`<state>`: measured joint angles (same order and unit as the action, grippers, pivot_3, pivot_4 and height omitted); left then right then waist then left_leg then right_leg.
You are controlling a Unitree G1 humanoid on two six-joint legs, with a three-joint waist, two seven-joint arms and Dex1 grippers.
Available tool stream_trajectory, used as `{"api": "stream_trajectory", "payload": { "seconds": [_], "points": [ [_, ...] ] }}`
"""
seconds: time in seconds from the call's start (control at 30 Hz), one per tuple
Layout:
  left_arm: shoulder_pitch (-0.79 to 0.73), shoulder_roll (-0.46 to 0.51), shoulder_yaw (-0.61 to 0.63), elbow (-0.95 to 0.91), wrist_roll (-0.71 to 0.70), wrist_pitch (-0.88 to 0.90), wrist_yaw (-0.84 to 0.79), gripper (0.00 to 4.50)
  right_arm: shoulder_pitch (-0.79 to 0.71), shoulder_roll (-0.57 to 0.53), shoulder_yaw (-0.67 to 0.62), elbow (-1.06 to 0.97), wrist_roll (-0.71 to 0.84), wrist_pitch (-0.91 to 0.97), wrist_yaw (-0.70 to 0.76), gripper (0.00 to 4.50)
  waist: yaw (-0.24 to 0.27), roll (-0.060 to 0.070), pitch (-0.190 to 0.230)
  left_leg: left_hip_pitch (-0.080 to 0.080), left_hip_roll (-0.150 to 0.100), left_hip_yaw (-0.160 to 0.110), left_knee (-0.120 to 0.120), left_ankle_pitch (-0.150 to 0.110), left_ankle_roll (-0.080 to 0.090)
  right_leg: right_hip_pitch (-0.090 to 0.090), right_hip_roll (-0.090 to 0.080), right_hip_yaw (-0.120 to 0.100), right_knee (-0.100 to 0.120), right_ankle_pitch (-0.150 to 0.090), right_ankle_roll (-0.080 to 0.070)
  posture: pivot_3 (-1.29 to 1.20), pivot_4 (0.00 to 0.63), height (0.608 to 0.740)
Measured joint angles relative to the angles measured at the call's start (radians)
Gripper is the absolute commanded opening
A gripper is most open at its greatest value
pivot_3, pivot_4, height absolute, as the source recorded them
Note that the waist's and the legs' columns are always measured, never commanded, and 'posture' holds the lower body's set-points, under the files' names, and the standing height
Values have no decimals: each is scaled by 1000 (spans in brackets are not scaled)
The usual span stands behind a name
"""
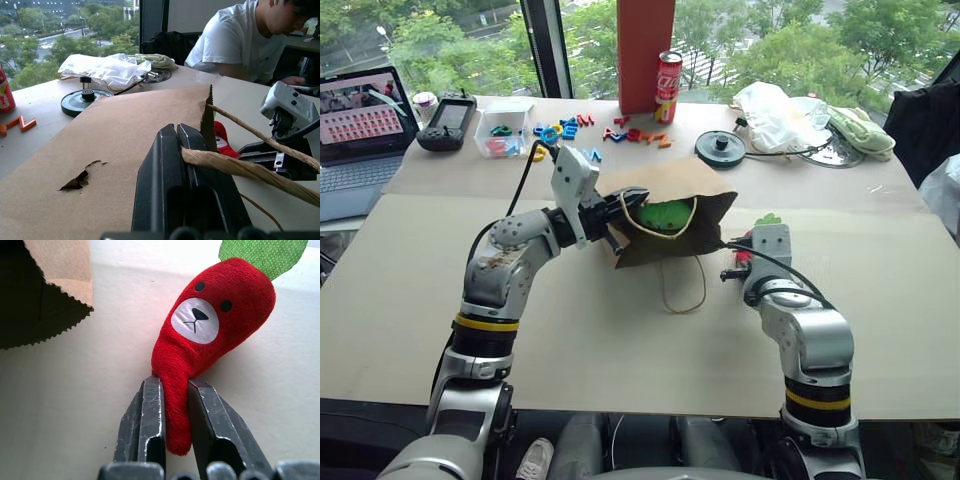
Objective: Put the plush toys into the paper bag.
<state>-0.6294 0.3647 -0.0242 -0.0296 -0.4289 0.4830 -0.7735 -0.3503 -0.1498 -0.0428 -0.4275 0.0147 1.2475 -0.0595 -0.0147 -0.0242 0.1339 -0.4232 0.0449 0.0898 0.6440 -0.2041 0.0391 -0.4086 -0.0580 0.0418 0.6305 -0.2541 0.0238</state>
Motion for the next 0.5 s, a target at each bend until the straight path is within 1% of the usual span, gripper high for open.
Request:
{"api": "stream_trajectory", "payload": {
  "seconds": [0.17,0.23,0.27,0.3,0.33,0.4,0.47,0.5],
  "points": [
    [-1,0,0,3,0,0,5,0,0,-46,1,-4,0,0,24,41,1,0,0,0,0,0,0,0,0,0,0,0,0,0,0,0,150,739],
    [-1,-1,0,3,0,0,6,0,0,-85,-6,-28,6,1,49,41,2,0,0,0,0,0,0,0,0,0,0,0,0,0,0,0,150,739],
    [-2,-1,1,3,0,0,7,0,-1,-122,-17,-61,10,4,74,41,2,0,0,0,0,0,0,0,0,0,0,0,0,0,0,0,150,739],
    [-2,-1,1,4,0,0,7,0,-4,-162,-20,-88,21,7,104,41,2,0,0,0,0,0,0,0,0,0,-1,0,-1,0,0,0,150,739],
    [-2,-3,1,4,0,0,8,0,-4,-235,-29,-139,54,21,166,41,3,1,0,0,0,0,0,0,0,0,-1,0,-1,0,0,0,150,739],
    [-2,-2,2,5,0,0,9,0,-11,-319,-56,-218,112,42,261,41,2,1,0,0,0,-1,0,0,0,1,0,-1,-1,0,0,0,150,739],
    [-3,-3,2,6,0,0,8,0,-16,-404,-101,-315,211,98,387,41,2,1,0,0,0,-2,-1,0,0,1,1,-1,-1,0,0,0,150,739],
    [-3,-4,2,7,0,0,9,0,-16,-428,-120,-350,255,125,438,41,1,0,0,0,1,-2,-1,0,0,2,1,0,-1,0,0,0,150,739]
  ]
}}
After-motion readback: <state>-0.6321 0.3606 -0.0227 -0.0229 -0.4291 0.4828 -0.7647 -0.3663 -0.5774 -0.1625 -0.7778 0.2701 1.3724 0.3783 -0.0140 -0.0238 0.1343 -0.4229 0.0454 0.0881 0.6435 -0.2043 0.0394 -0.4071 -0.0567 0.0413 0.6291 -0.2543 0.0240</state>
